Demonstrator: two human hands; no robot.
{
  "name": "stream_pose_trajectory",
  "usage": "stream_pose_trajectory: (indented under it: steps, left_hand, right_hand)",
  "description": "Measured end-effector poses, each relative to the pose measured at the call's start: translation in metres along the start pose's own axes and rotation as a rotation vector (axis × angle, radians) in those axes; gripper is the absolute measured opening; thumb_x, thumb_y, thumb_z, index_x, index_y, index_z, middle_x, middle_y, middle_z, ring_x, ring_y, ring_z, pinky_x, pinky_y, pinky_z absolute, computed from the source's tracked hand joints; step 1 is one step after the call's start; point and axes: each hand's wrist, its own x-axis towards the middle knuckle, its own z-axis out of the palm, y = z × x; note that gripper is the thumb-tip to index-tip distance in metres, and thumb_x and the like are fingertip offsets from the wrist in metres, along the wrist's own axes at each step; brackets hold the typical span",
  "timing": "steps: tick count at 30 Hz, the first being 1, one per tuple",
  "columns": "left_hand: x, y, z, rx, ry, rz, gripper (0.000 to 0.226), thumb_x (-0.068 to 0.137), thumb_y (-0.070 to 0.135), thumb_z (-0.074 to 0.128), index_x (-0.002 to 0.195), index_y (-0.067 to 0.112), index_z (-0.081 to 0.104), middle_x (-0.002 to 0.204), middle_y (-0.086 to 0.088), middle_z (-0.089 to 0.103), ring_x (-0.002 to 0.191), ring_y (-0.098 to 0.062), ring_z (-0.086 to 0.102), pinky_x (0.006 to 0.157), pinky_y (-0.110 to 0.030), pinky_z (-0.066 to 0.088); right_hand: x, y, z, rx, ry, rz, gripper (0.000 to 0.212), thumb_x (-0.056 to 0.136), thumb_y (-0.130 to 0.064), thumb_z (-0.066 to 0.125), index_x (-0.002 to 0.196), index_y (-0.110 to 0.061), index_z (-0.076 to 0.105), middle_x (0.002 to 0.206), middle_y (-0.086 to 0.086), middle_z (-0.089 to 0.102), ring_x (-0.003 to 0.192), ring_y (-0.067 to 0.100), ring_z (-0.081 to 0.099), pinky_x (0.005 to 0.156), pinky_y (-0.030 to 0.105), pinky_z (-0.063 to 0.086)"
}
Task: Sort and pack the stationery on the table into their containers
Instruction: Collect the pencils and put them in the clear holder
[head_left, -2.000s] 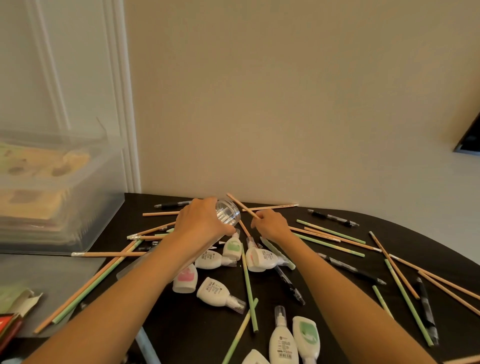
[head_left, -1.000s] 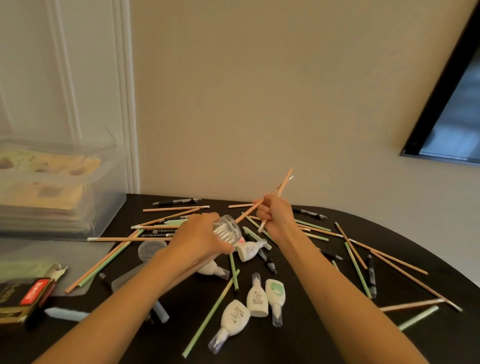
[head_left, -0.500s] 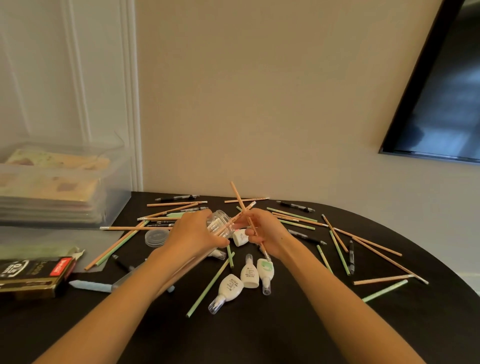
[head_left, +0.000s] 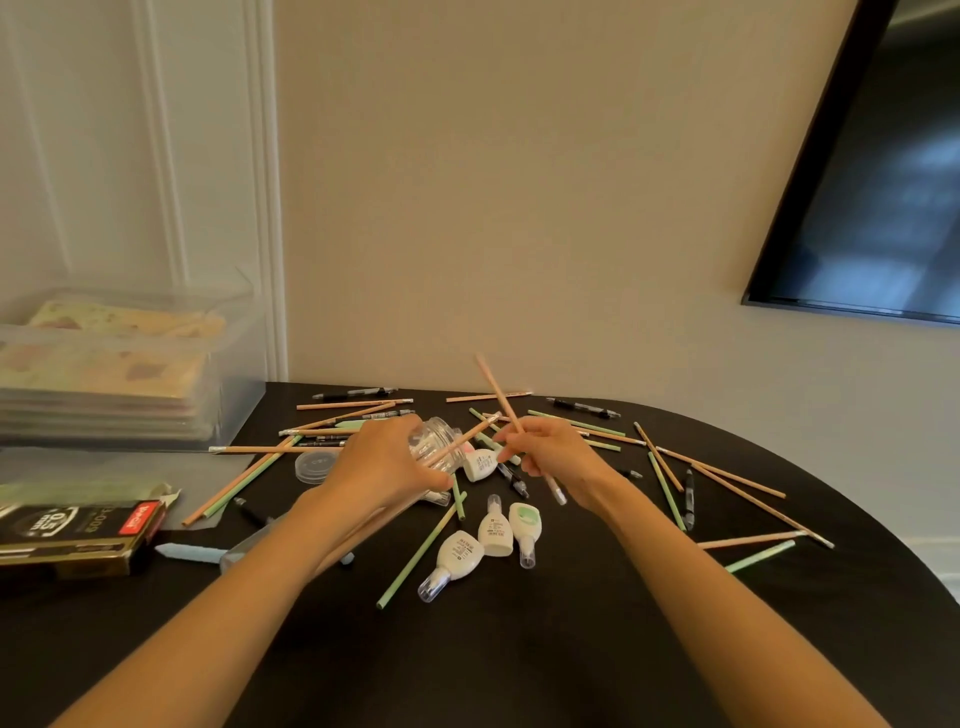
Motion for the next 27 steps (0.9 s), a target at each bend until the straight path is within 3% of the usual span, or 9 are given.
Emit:
stream_pose_trajectory:
  steps: [3,7,10,12,15,17,19,22,27]
  left_hand:
    - [-0.001,-0.003,0.0,-0.017,0.003,-0.009,0.075,0.073,0.044,0.073,0.137,0.021,0.04,0.134,-0.001,0.05,0.119,-0.019,0.048,0.09,-0.03,0.042]
    - [-0.003,-0.002,-0.001,-0.011,-0.002,-0.008,0.074,0.073,0.045,0.072,0.135,0.022,0.042,0.131,-0.001,0.052,0.116,-0.019,0.049,0.089,-0.03,0.043]
    - [-0.004,0.001,0.001,-0.016,-0.008,-0.003,0.076,0.072,0.045,0.073,0.137,0.022,0.04,0.133,-0.001,0.051,0.117,-0.019,0.049,0.088,-0.03,0.042]
    - [-0.005,0.003,0.002,-0.014,-0.012,0.007,0.079,0.072,0.045,0.074,0.139,0.021,0.039,0.134,-0.001,0.05,0.118,-0.019,0.048,0.086,-0.028,0.041]
    - [-0.006,0.006,0.005,-0.002,-0.019,0.016,0.083,0.07,0.047,0.074,0.141,0.021,0.037,0.135,-0.001,0.049,0.119,-0.019,0.047,0.09,-0.03,0.042]
    - [-0.006,0.006,0.007,-0.014,-0.025,0.02,0.084,0.07,0.047,0.075,0.141,0.022,0.037,0.133,-0.002,0.05,0.118,-0.019,0.048,0.089,-0.029,0.042]
    - [-0.005,0.006,0.009,-0.036,-0.031,0.025,0.084,0.069,0.046,0.075,0.14,0.023,0.038,0.131,-0.002,0.052,0.117,-0.02,0.048,0.089,-0.031,0.043]
    - [-0.005,0.006,0.01,-0.034,-0.022,0.028,0.084,0.069,0.046,0.076,0.14,0.023,0.038,0.133,-0.002,0.051,0.118,-0.02,0.048,0.092,-0.033,0.043]
    - [-0.004,0.008,0.013,0.038,-0.001,0.034,0.08,0.07,0.046,0.074,0.138,0.022,0.04,0.13,-0.001,0.053,0.115,-0.018,0.049,0.086,-0.029,0.041]
  right_hand:
    - [0.002,0.01,-0.003,-0.333,0.085,-0.066,0.018,0.094,-0.015,0.052,0.102,-0.012,0.068,0.1,0.006,0.066,0.091,0.017,0.06,0.08,0.026,0.048]
    - [0.001,0.012,-0.006,-0.669,0.142,-0.135,0.023,0.095,-0.023,0.051,0.109,-0.018,0.068,0.106,0.003,0.066,0.097,0.018,0.058,0.089,0.034,0.045]
    - [0.001,0.011,-0.002,-0.999,0.236,-0.295,0.022,0.096,-0.022,0.049,0.11,-0.027,0.066,0.107,0.001,0.065,0.109,0.022,0.055,0.112,0.049,0.023]
    - [-0.001,0.008,0.003,-1.081,0.31,-0.472,0.022,0.092,-0.018,0.057,0.109,-0.028,0.067,0.108,0.002,0.062,0.112,0.025,0.051,0.113,0.053,0.012]
    - [0.0,0.011,0.015,-1.149,0.47,-0.76,0.024,0.071,-0.018,0.079,0.093,-0.025,0.073,0.108,0.009,0.062,0.112,0.031,0.051,0.106,0.061,0.02]
    - [0.002,0.013,0.021,-1.045,0.583,-0.815,0.029,0.067,-0.023,0.082,0.093,-0.021,0.072,0.122,0.014,0.054,0.123,0.034,0.04,0.104,0.059,0.024]
    - [-0.001,0.008,0.026,-0.804,0.562,-0.678,0.041,0.075,-0.027,0.076,0.113,-0.018,0.063,0.141,0.015,0.035,0.134,0.033,0.029,0.107,0.049,0.027]
    - [-0.011,0.0,0.032,-0.372,0.208,-0.365,0.051,0.086,-0.017,0.065,0.134,-0.014,0.045,0.14,0.008,0.044,0.125,0.019,0.046,0.105,0.03,0.039]
    - [-0.026,0.0,0.03,-0.133,-0.079,-0.217,0.05,0.082,0.016,0.037,0.118,-0.007,0.063,0.125,0.008,0.06,0.116,0.011,0.051,0.096,0.024,0.042]
